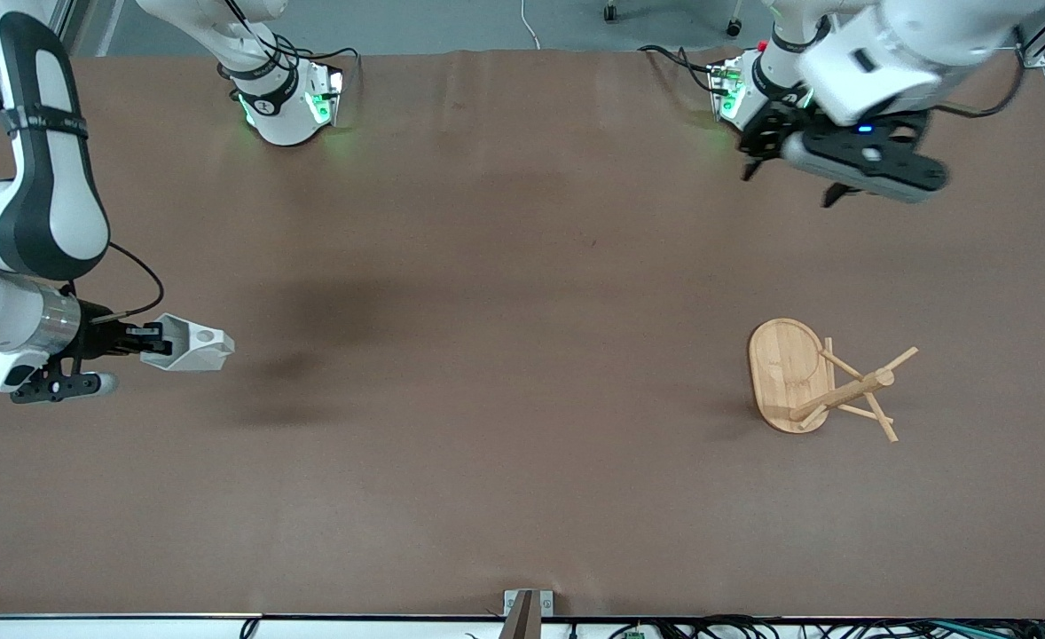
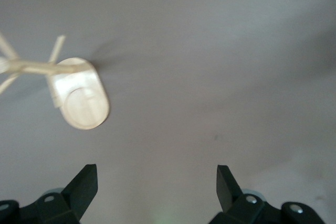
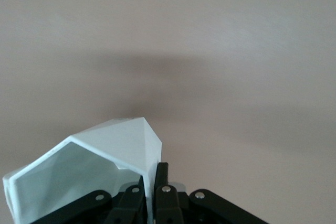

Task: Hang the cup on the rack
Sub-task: 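Carry the cup toward center while the left gripper reaches toward it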

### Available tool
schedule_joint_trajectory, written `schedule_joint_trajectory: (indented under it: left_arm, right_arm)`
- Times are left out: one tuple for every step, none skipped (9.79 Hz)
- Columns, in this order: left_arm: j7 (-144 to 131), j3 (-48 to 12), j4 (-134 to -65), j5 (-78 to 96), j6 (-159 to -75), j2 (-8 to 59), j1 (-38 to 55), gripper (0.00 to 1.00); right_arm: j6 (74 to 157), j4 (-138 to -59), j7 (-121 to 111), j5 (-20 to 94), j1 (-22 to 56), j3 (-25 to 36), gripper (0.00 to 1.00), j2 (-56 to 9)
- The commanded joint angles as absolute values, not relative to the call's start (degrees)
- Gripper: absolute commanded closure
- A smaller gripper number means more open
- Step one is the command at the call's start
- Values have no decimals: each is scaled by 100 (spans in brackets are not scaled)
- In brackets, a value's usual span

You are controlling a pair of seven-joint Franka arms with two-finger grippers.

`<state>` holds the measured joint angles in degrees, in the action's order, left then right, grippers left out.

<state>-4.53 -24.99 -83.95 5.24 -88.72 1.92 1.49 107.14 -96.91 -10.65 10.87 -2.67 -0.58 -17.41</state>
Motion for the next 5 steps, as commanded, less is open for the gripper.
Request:
schedule_joint_trajectory:
  left_arm:
    - [-396,-3143,-8332,589,-9278,614,140,0]
    - [-378,-3468,-8332,571,-9560,798,262,0]
    - [-369,-3646,-8332,554,-9806,895,464,0]
    - [-360,-3656,-8341,589,-10174,1044,805,0]
    - [-369,-3656,-8341,580,-10561,1176,1070,0]
  right_arm:
    - [10390,-9624,-563,2277,-299,-674,100,-1645]
    - [10258,-9728,-554,3059,-316,-912,100,-1635]
    - [10126,-9808,-623,3911,-308,-1053,100,-1661]
    - [10177,-9983,-720,4555,-290,-1194,100,-1670]
    - [10178,-10071,-1217,5110,-290,-1361,100,-1696]
